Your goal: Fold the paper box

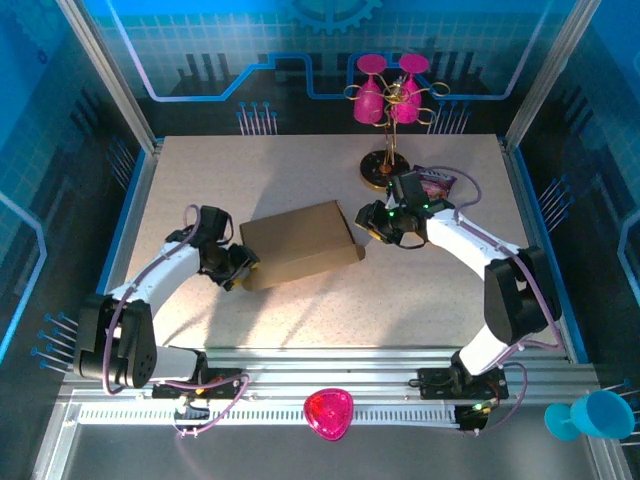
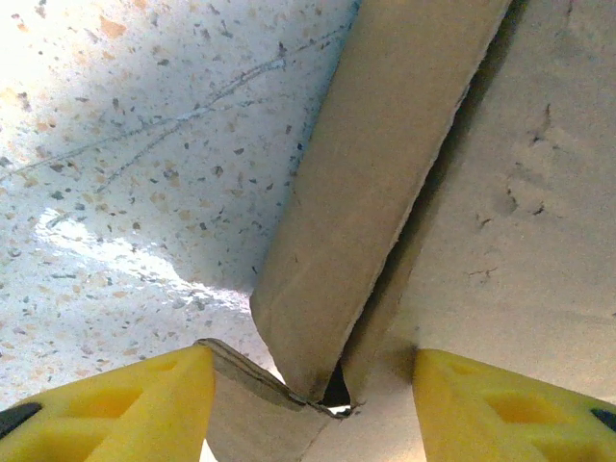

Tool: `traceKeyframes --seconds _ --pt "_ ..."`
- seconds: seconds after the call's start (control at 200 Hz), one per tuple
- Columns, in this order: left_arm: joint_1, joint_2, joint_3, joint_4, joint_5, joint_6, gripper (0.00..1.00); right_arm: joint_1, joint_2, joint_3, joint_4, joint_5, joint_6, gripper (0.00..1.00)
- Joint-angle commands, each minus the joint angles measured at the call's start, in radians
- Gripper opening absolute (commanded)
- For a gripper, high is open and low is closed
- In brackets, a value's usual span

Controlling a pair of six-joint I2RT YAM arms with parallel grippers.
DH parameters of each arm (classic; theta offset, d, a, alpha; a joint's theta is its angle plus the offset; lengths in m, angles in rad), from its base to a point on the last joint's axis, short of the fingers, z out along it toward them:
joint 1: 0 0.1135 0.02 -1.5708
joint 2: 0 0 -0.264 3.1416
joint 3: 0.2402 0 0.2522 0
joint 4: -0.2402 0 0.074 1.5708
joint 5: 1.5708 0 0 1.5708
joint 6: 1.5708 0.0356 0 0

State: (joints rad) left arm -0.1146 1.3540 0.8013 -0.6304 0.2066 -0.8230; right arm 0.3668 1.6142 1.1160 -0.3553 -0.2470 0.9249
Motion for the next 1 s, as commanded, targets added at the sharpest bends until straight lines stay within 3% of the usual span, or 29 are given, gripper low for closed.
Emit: traceKeyframes --seconds 0.0,0.265,0.52,0.75,0.996 --pt "-0.002 0.020 0.007 -0.034 -0.035 0.045 0.57 -0.006 -0.019 -0.028 -0.045 -0.023 -0.081 0.52" --pt "0.008 -0.063 0.112 -0.110 -0.081 0.108 0.62 0.006 0.075 0.069 -0.133 -0.030 -0.249 0.56" --pt "0.102 -0.021 0.142 -0.017 0.067 0.164 0.62 0.020 0.177 0.150 -0.138 -0.080 -0.280 0.57" --pt "0.116 0.101 0.104 0.101 0.110 0.185 0.59 0.024 0.263 0.184 -0.148 -0.098 -0.299 0.54" --pt "0.115 0.137 0.054 0.191 0.119 0.166 0.40 -0.010 0.266 0.185 -0.099 -0.183 -0.363 0.62"
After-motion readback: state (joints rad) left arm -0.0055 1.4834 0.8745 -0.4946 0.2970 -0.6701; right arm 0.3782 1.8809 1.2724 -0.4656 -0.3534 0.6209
